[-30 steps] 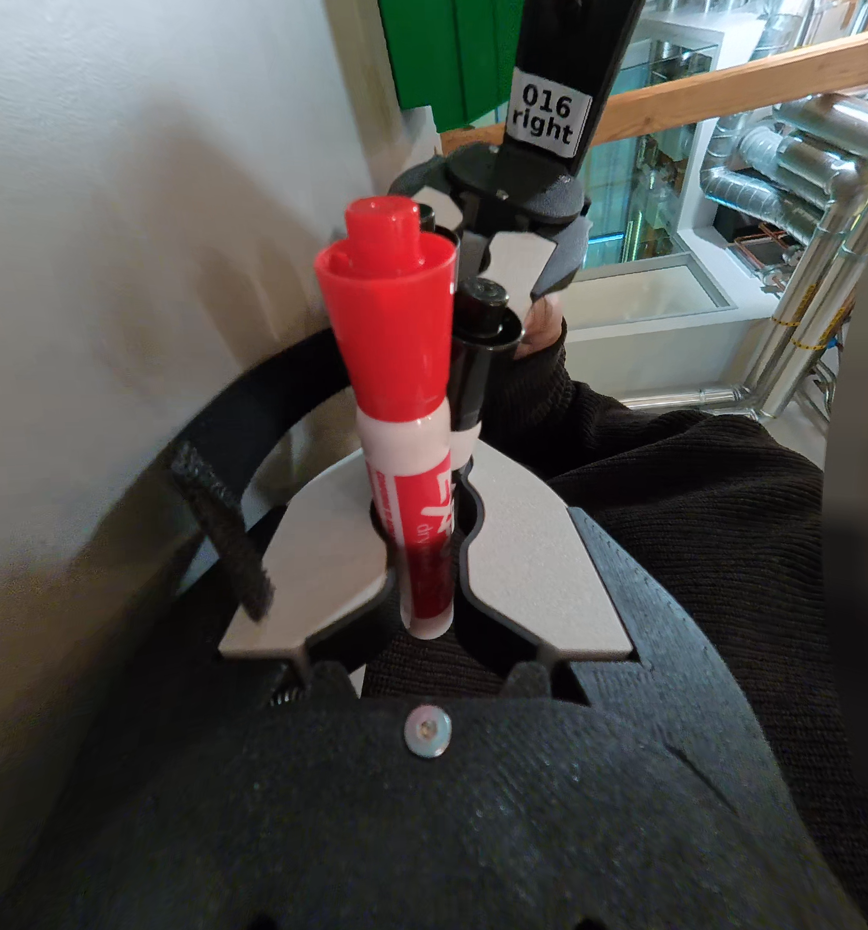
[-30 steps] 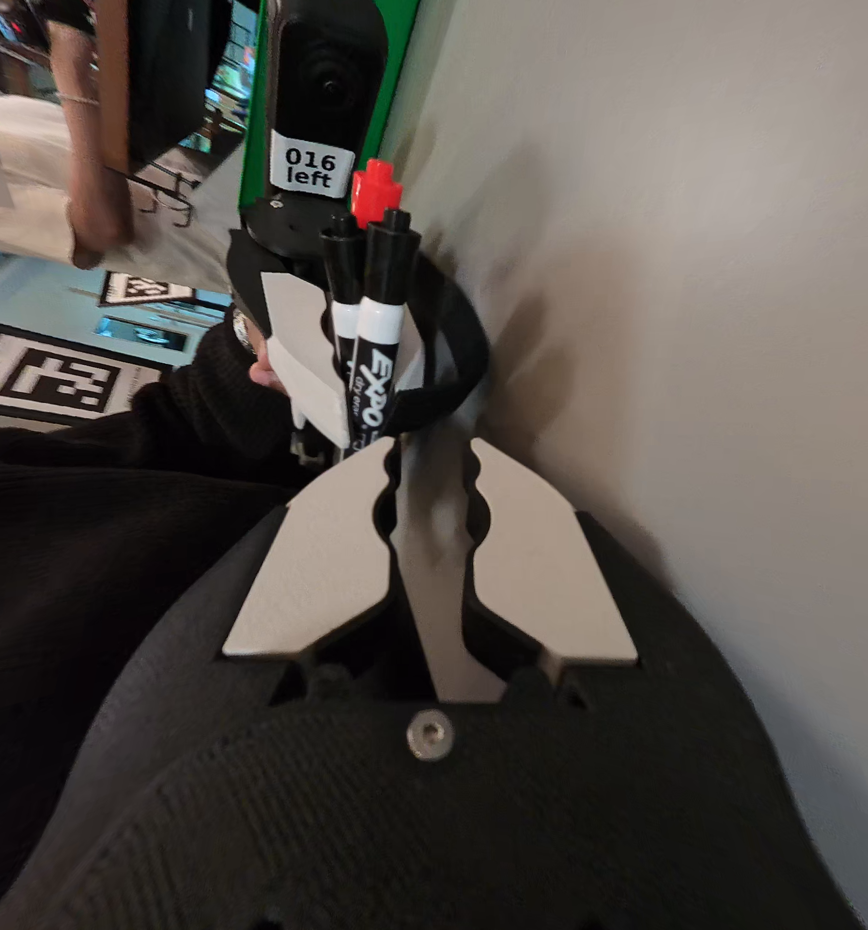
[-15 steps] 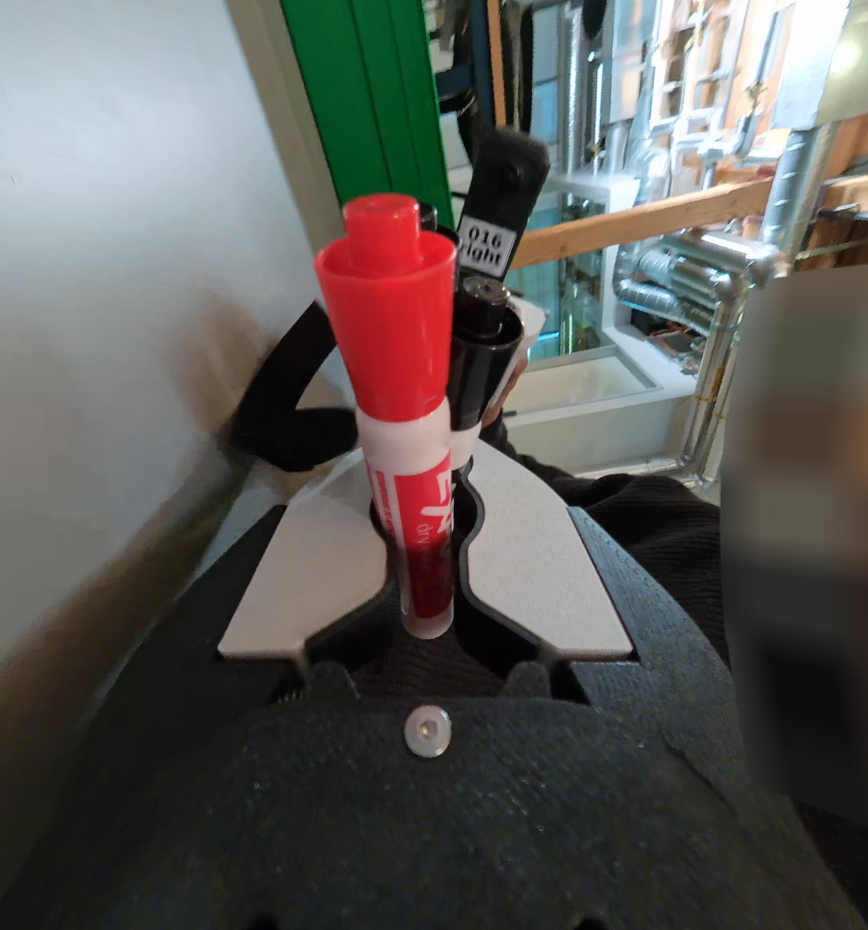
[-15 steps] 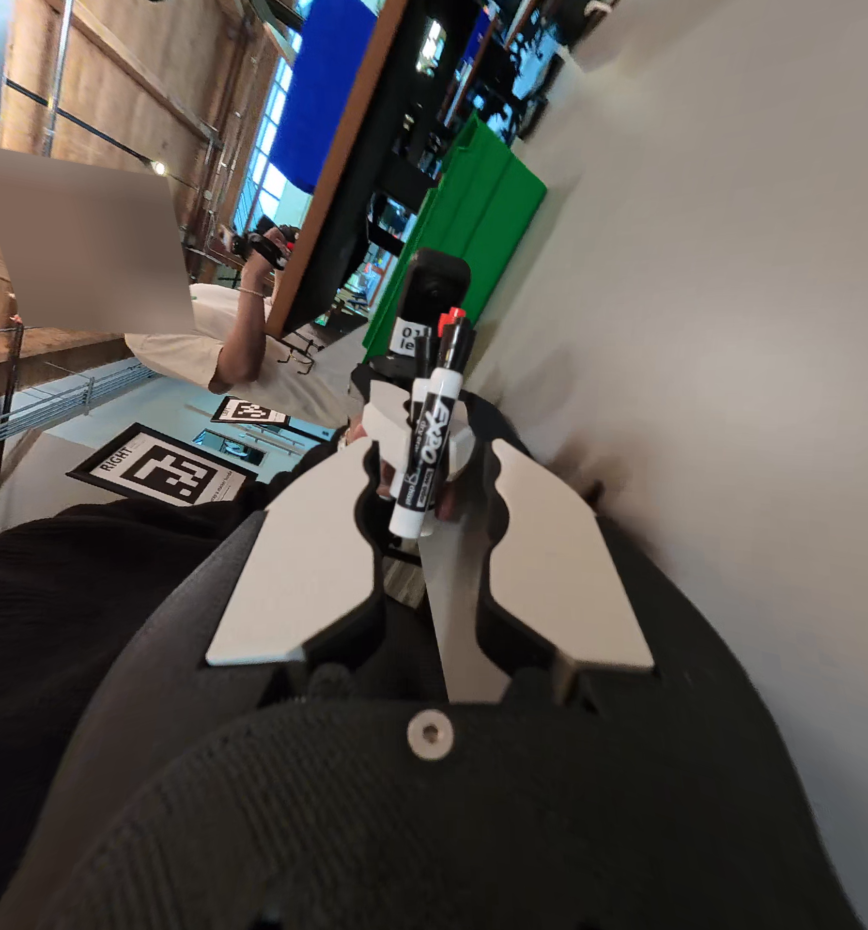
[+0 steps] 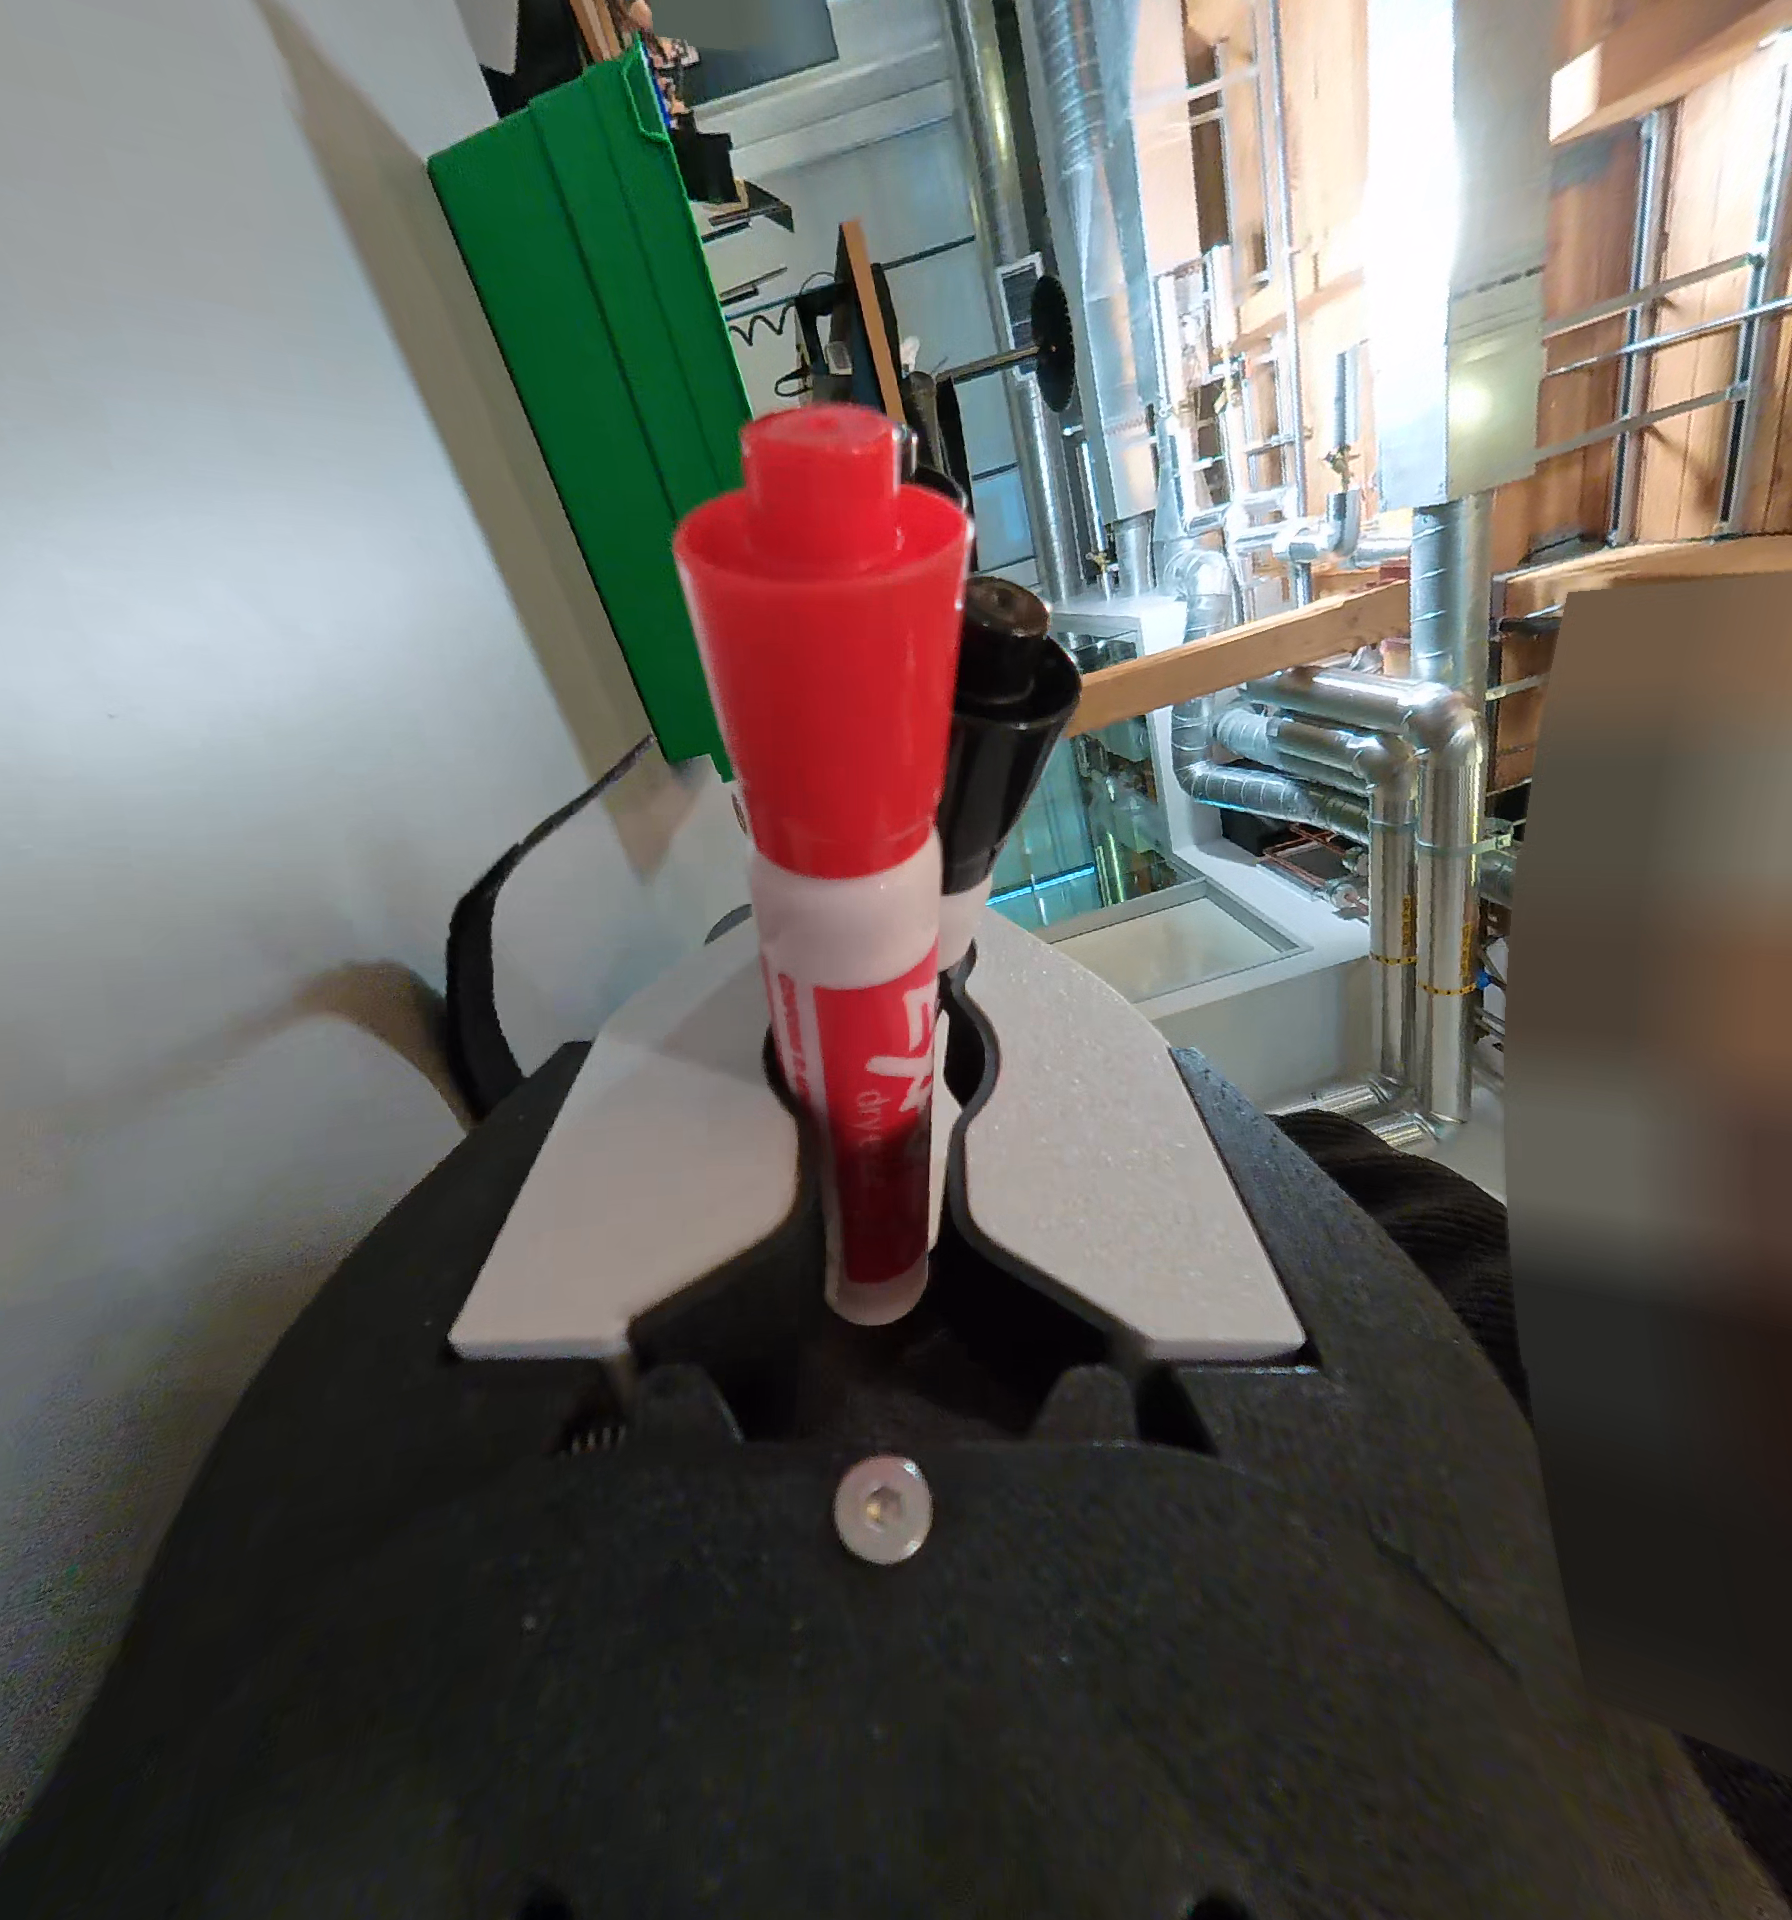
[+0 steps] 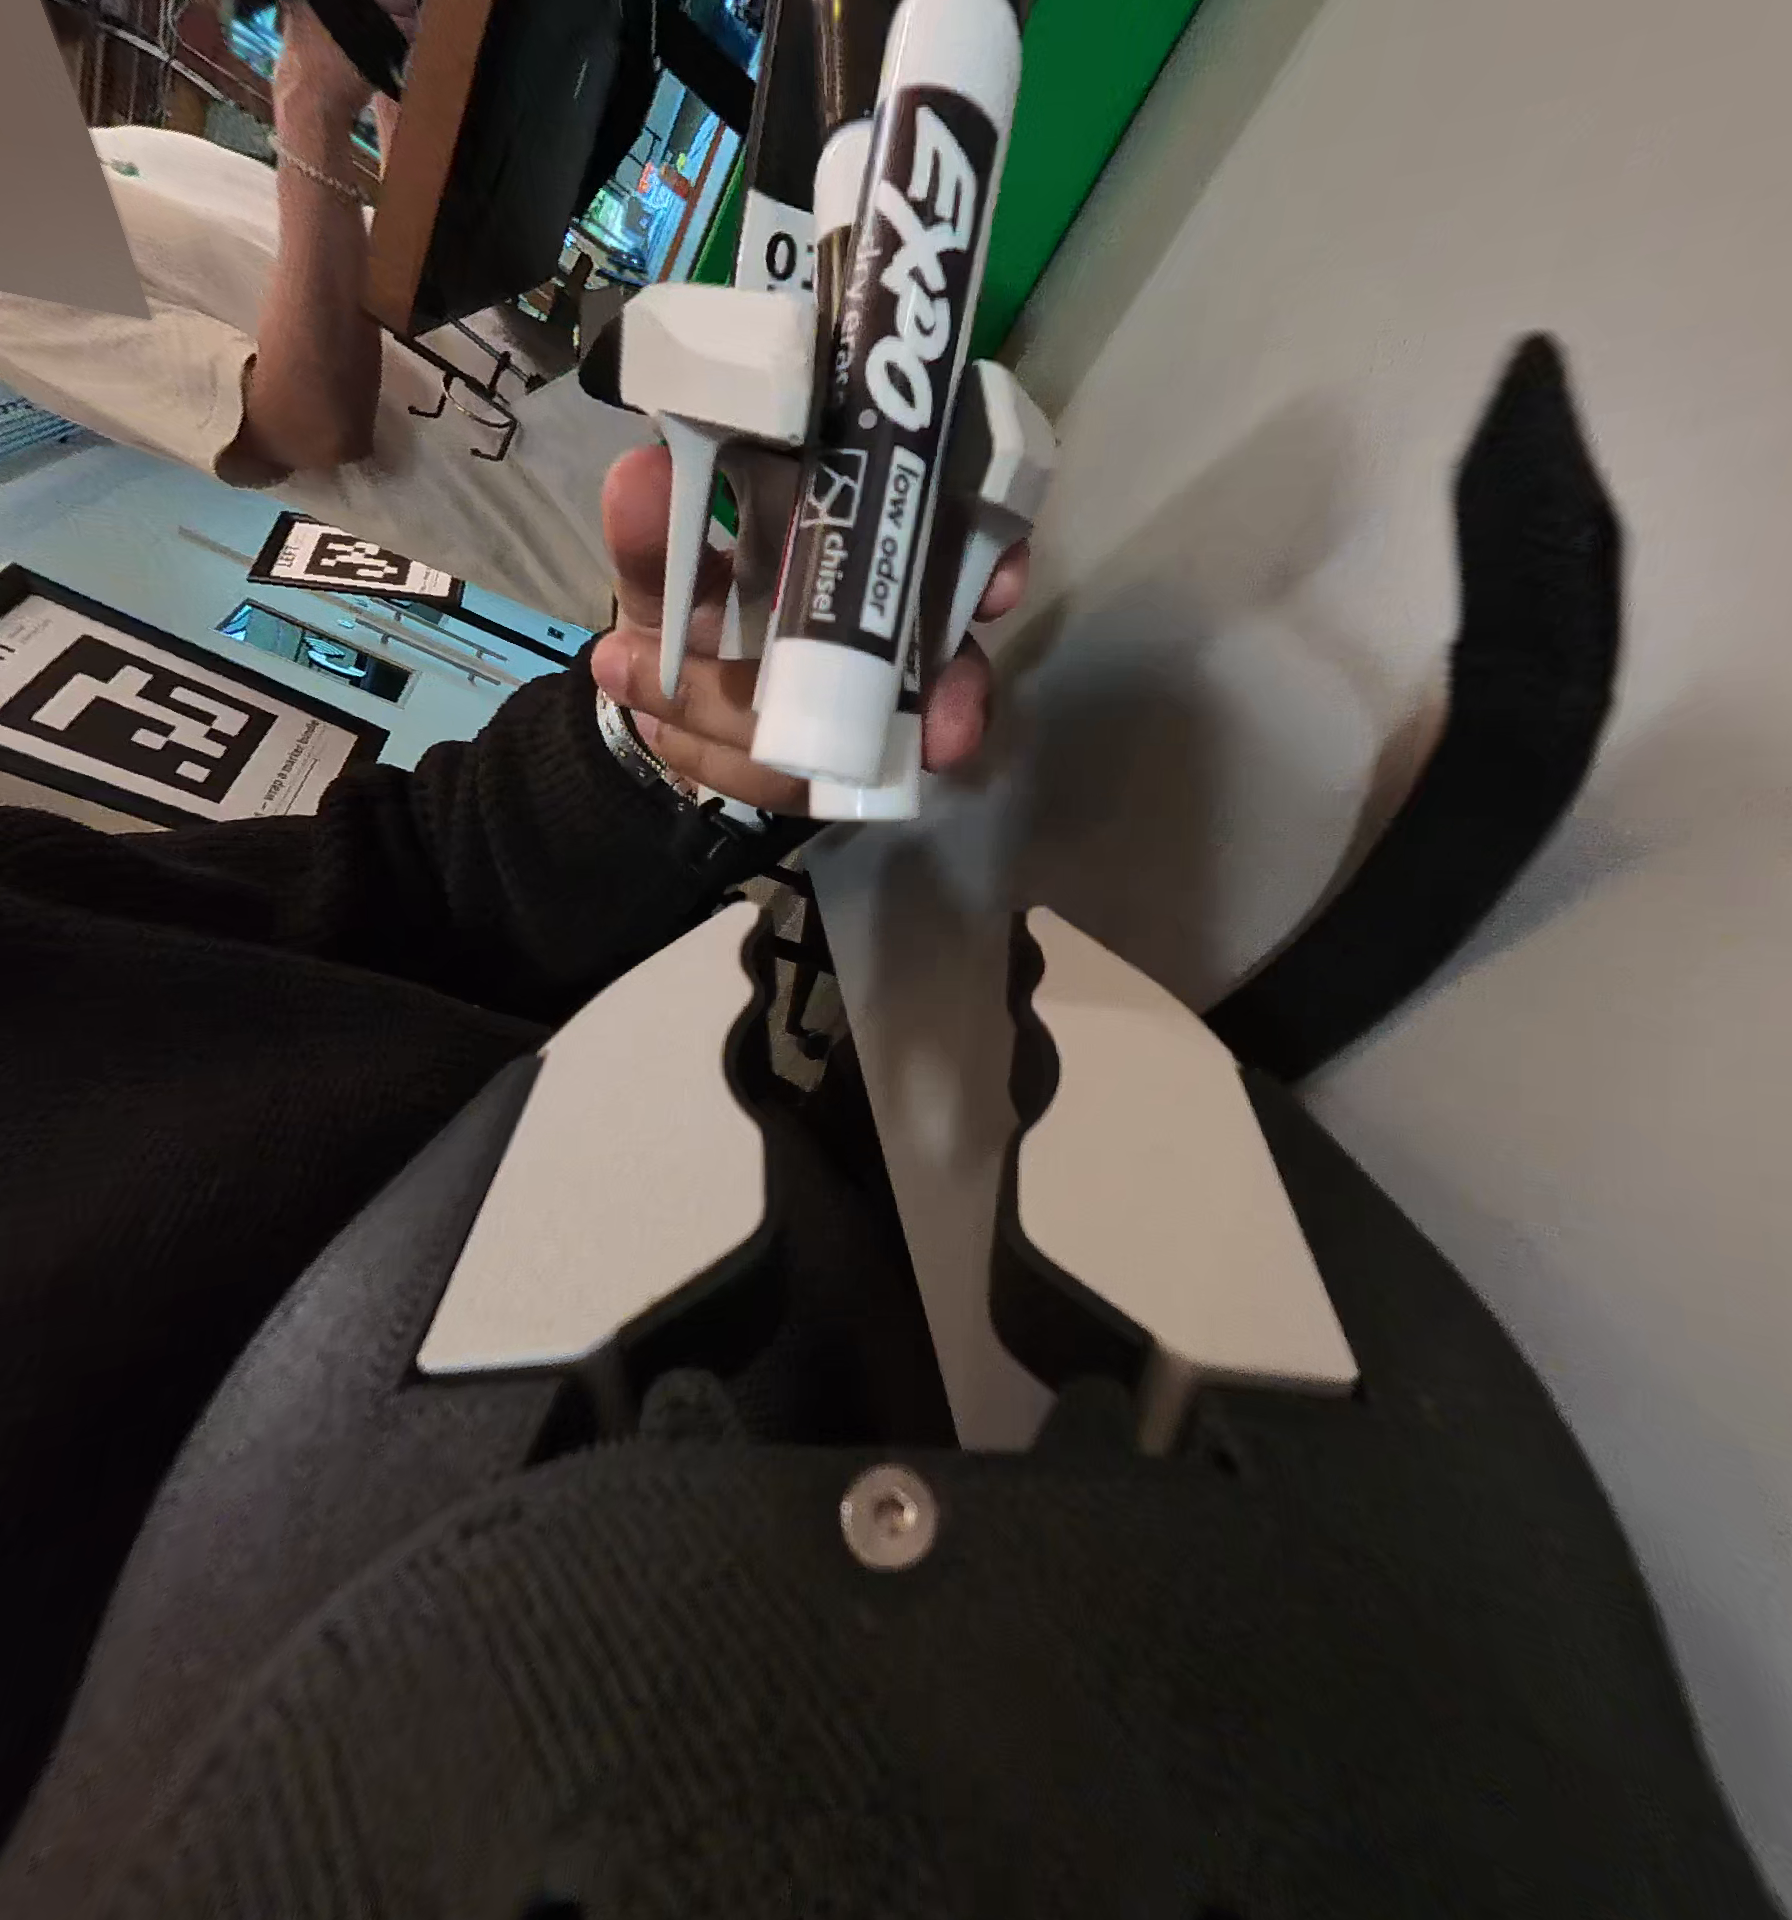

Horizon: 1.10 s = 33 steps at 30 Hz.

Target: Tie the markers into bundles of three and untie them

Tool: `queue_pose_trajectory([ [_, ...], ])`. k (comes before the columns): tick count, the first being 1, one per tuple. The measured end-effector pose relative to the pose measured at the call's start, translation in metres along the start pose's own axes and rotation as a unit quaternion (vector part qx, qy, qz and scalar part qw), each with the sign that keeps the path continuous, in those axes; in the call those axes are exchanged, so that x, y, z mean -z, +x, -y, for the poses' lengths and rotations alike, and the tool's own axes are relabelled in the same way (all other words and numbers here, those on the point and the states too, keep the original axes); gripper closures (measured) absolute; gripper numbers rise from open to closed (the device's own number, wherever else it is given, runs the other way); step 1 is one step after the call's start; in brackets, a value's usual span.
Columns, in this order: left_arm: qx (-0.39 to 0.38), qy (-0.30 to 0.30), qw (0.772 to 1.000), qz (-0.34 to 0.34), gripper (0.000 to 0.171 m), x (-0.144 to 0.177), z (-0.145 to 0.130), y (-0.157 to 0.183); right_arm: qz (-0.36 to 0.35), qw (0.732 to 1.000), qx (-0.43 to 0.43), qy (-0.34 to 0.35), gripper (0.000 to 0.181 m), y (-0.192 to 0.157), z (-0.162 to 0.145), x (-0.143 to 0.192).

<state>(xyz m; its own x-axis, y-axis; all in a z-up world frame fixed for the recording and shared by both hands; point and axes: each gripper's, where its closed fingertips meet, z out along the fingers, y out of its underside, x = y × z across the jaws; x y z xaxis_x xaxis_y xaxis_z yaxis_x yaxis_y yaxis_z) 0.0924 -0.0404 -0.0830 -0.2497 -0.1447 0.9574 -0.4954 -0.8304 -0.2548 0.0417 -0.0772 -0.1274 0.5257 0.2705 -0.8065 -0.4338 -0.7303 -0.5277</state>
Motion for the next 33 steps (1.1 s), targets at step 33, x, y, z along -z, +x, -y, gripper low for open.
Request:
queue_pose_trajectory([
  [33,-0.036,0.015,0.999,0.026,0.151,-0.007,-0.005,-0.007,0.07,0.994,-0.064,0.047,0.181,-0.008,0.014,0.002],
])
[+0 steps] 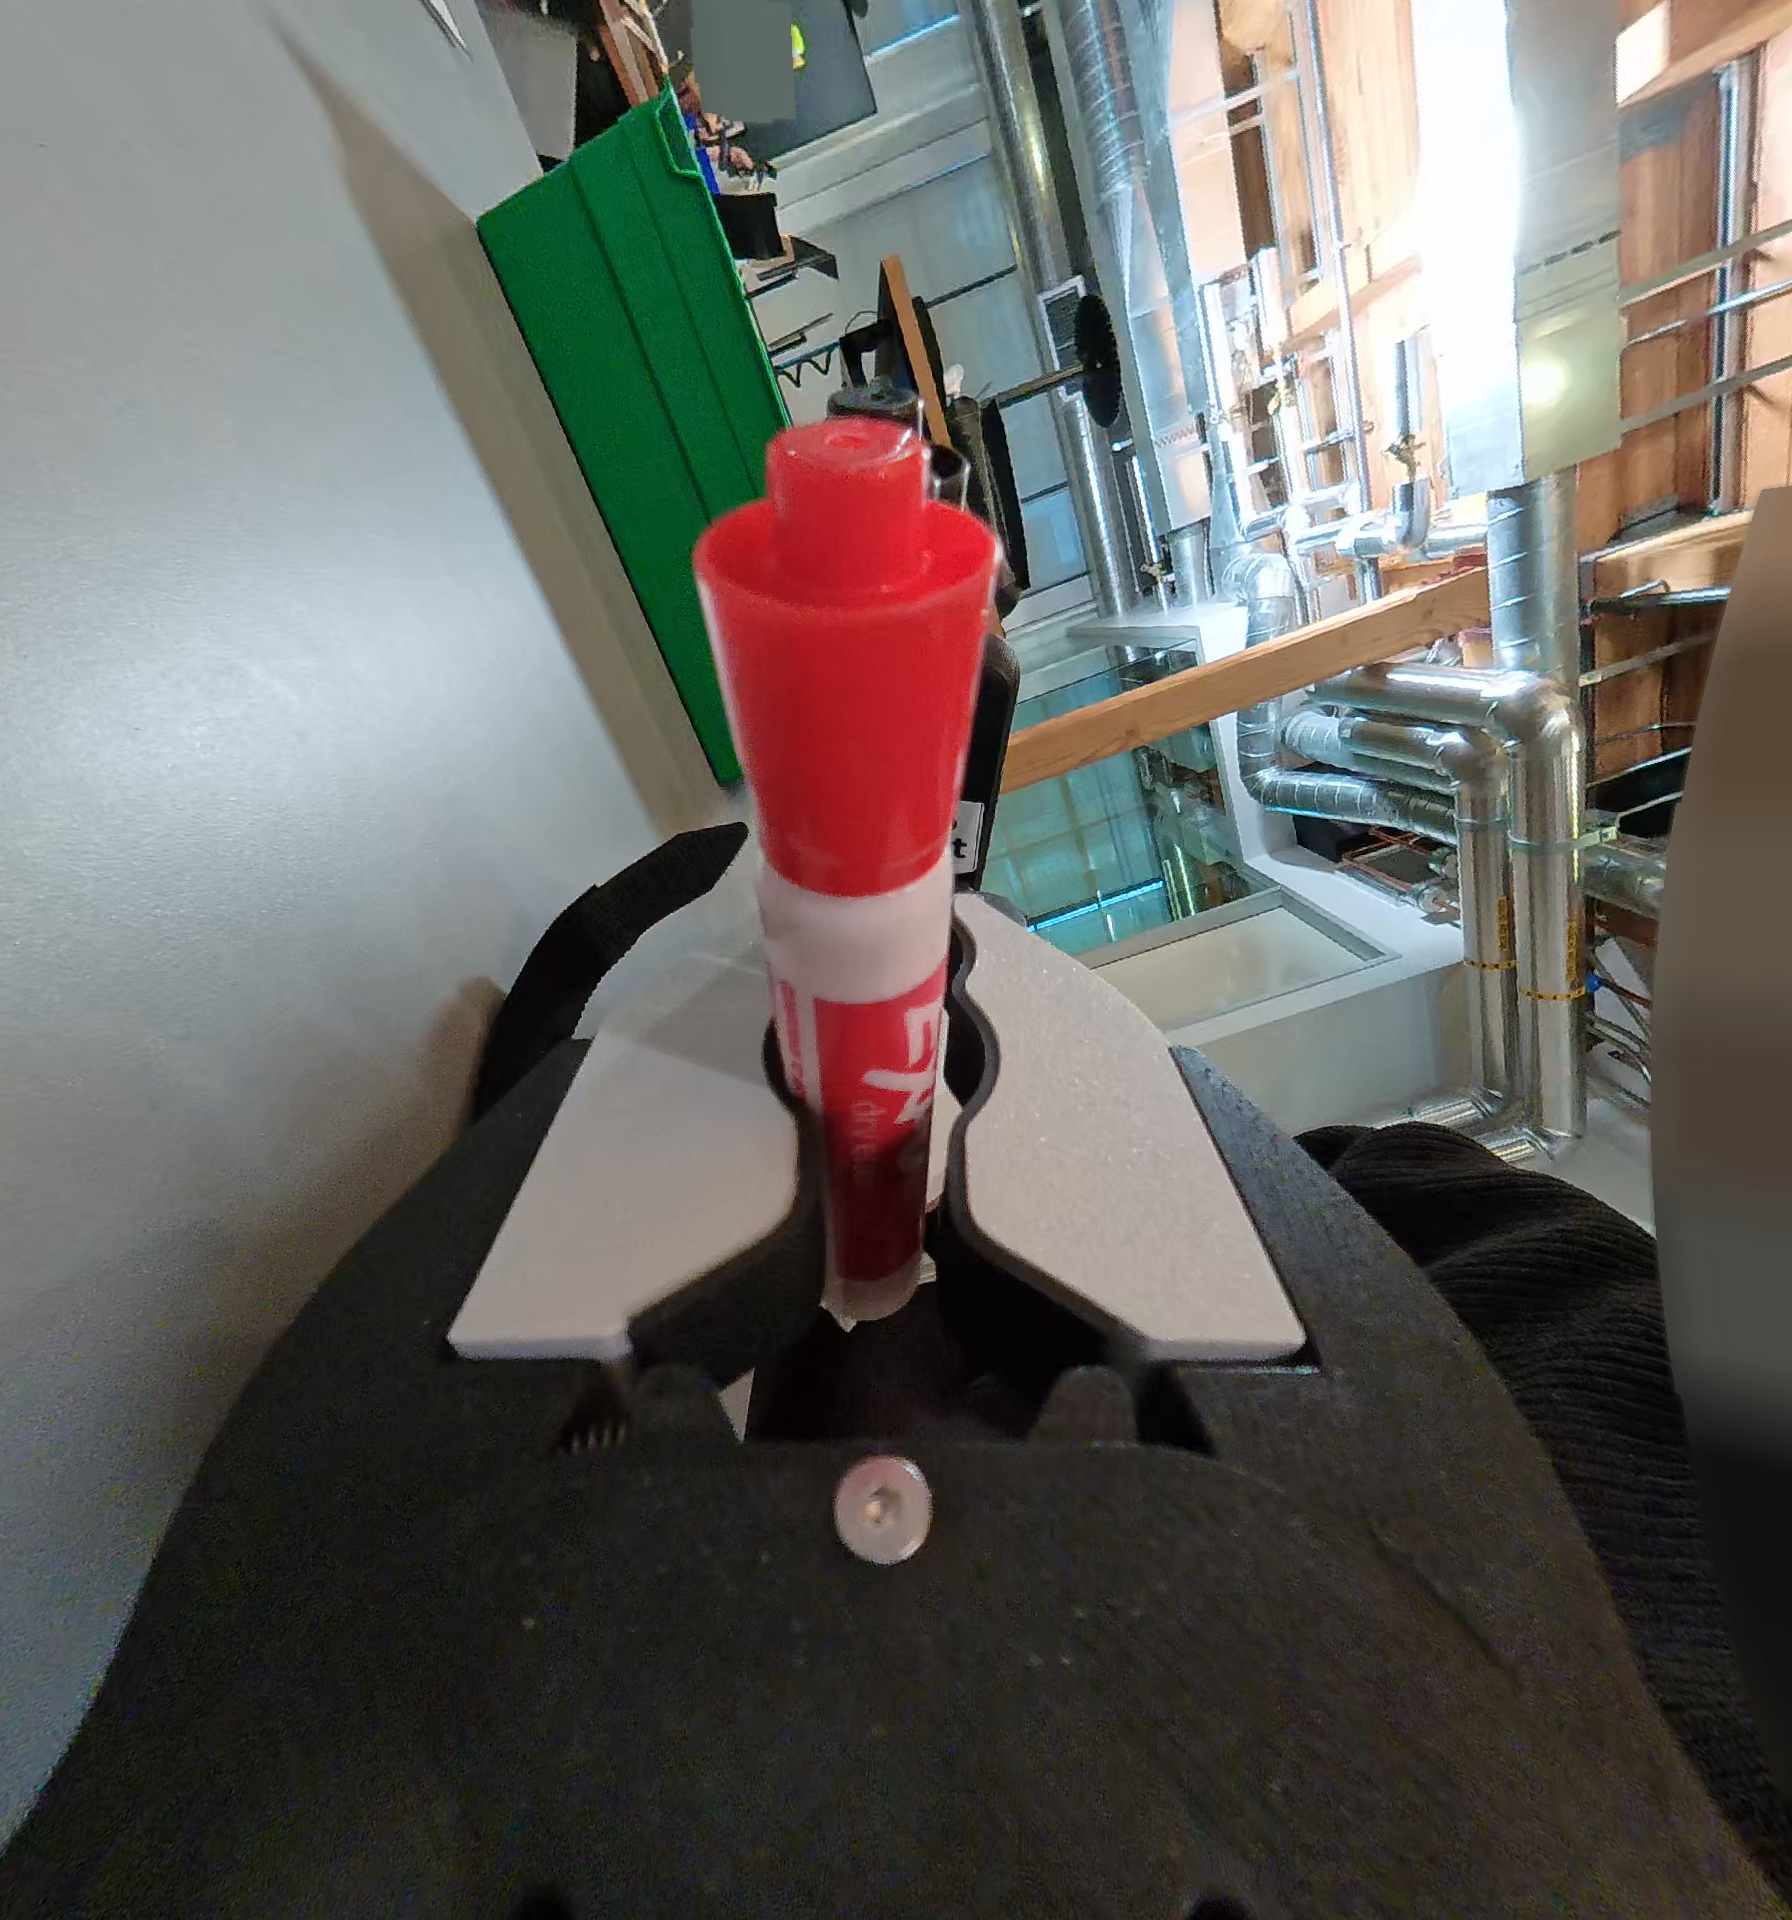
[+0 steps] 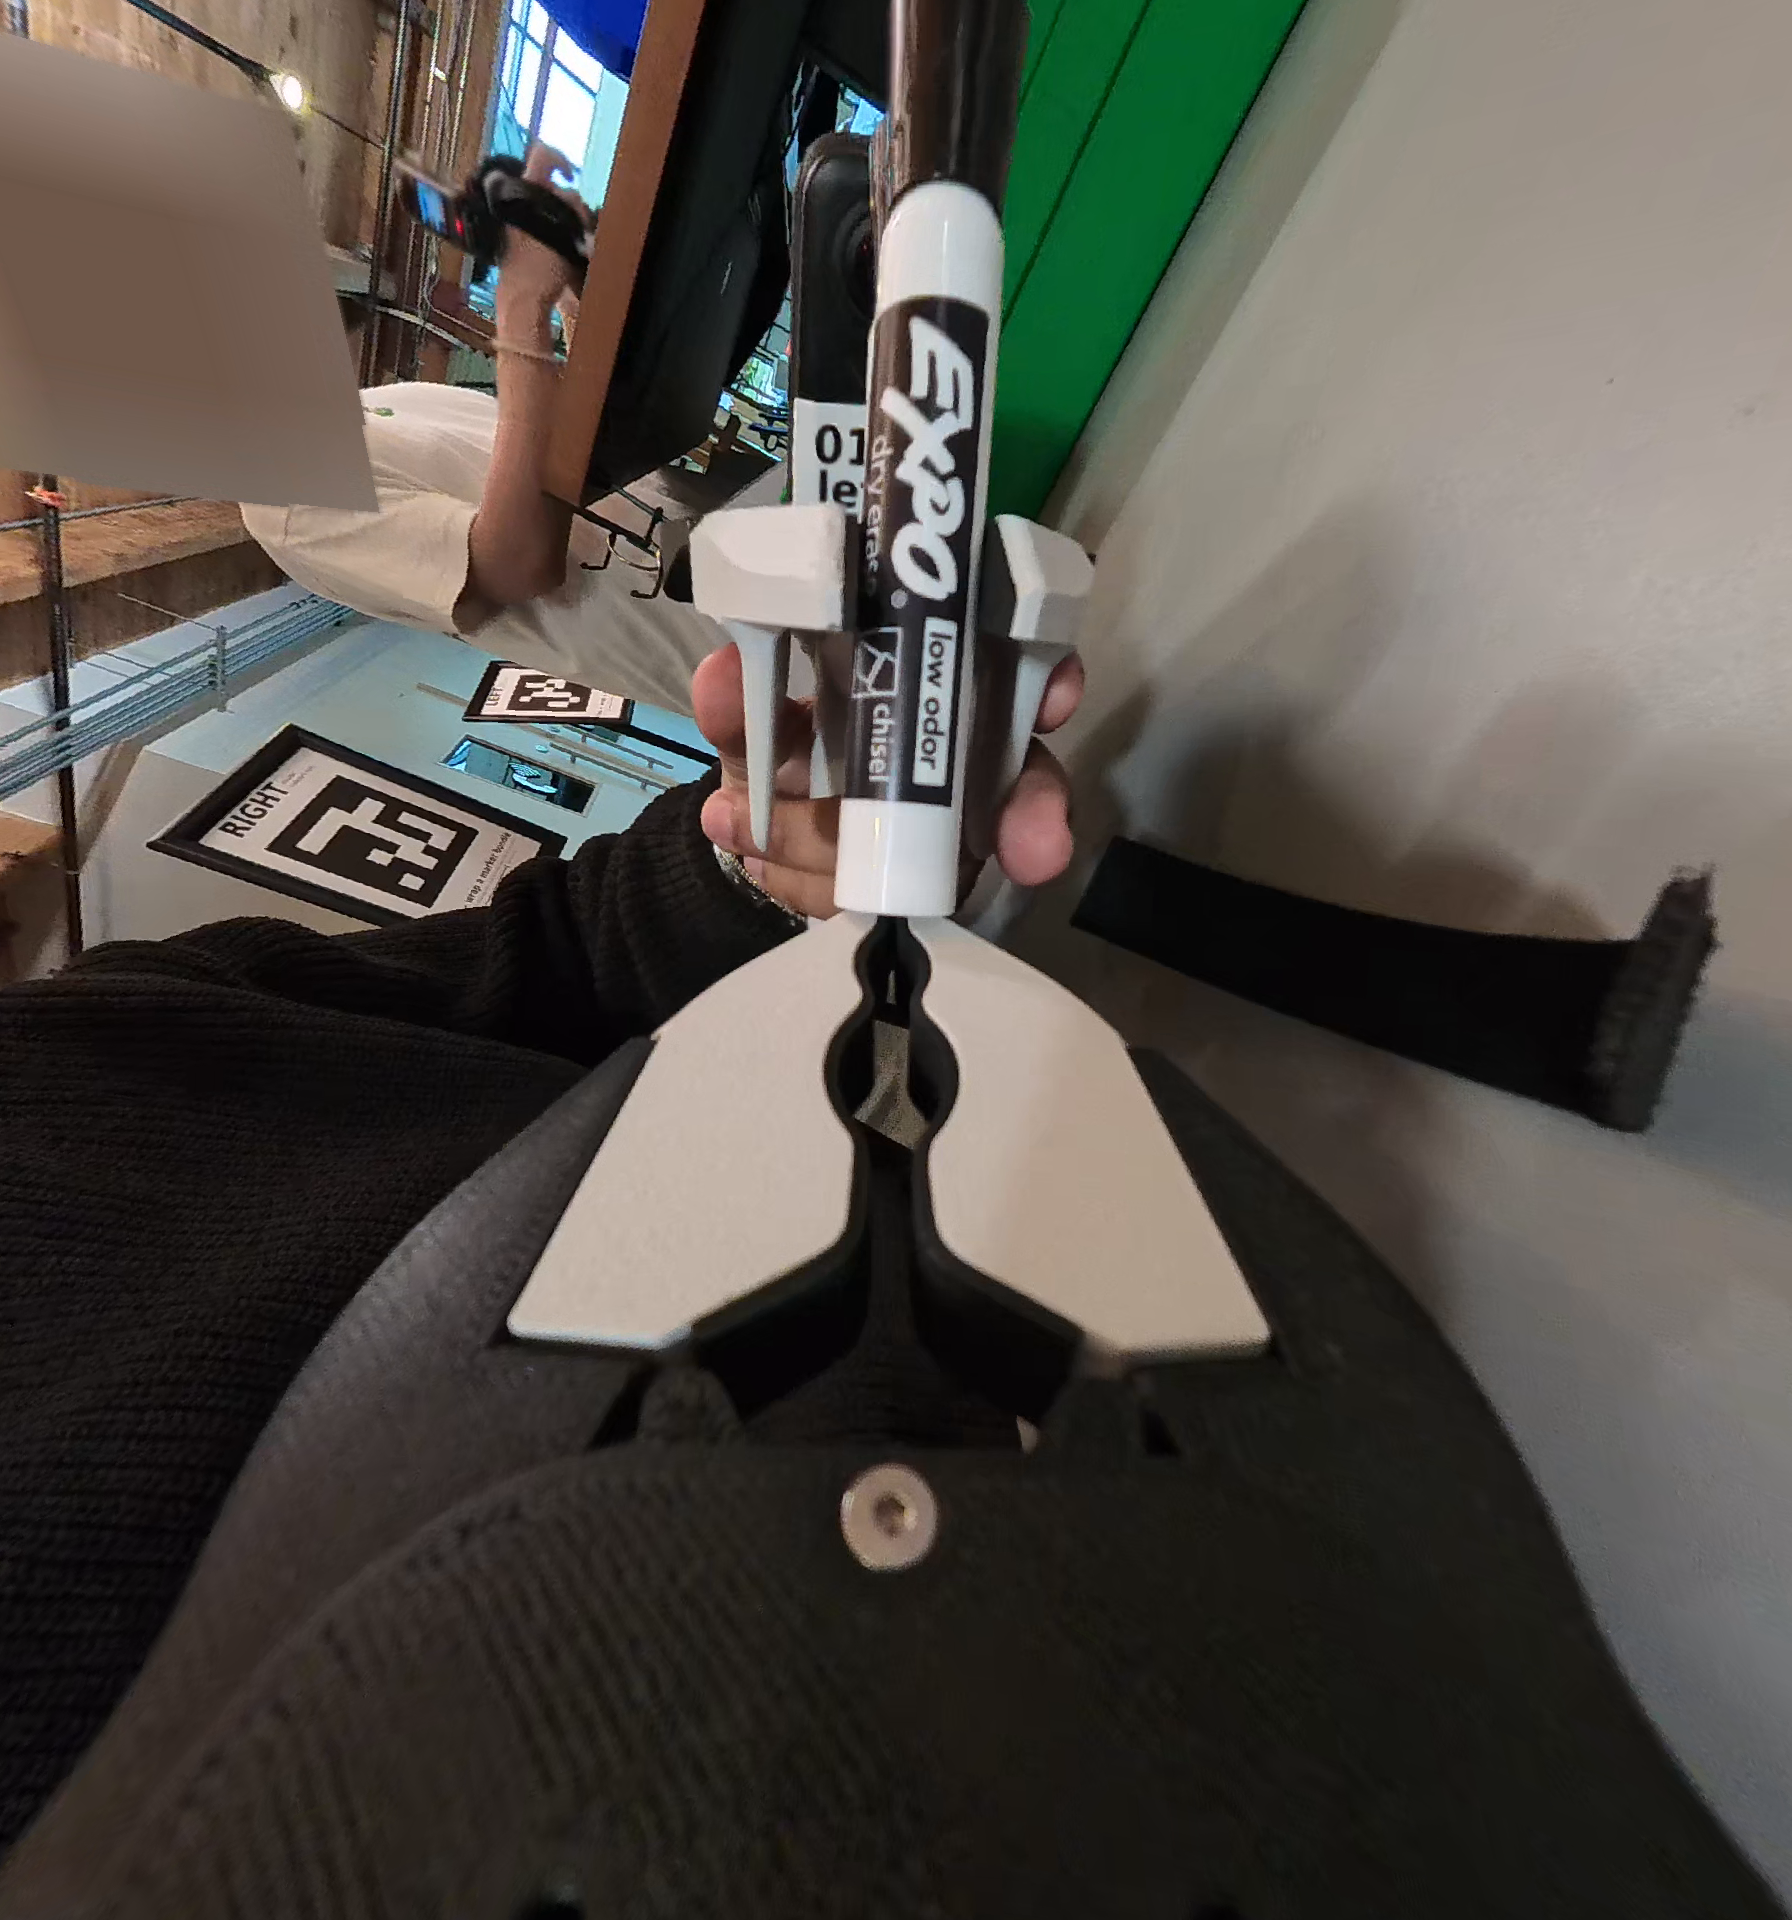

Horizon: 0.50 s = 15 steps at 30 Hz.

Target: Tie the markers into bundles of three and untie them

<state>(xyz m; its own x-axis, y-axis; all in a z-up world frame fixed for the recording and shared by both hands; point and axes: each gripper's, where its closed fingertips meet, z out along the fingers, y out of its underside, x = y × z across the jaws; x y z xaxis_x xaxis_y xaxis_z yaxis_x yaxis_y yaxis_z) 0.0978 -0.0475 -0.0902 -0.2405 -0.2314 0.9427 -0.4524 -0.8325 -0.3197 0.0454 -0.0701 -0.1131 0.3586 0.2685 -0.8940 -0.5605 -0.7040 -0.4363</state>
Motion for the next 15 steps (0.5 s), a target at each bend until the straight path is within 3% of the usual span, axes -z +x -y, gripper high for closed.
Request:
queue_pose_trajectory([
  [10,0.036,0.012,0.999,-0.007,0.151,0.0049,0.0059,-0.0033,0.005,1.0,-0.022,0.003,0.164,0.0035,0.001,0.0043],
  [15,0.039,0.005,0.999,0.006,0.152,0.0047,0.0035,-0.0076,-0.023,1.0,0.018,-0.001,0.16,0.0075,0.0031,0.0085],
])
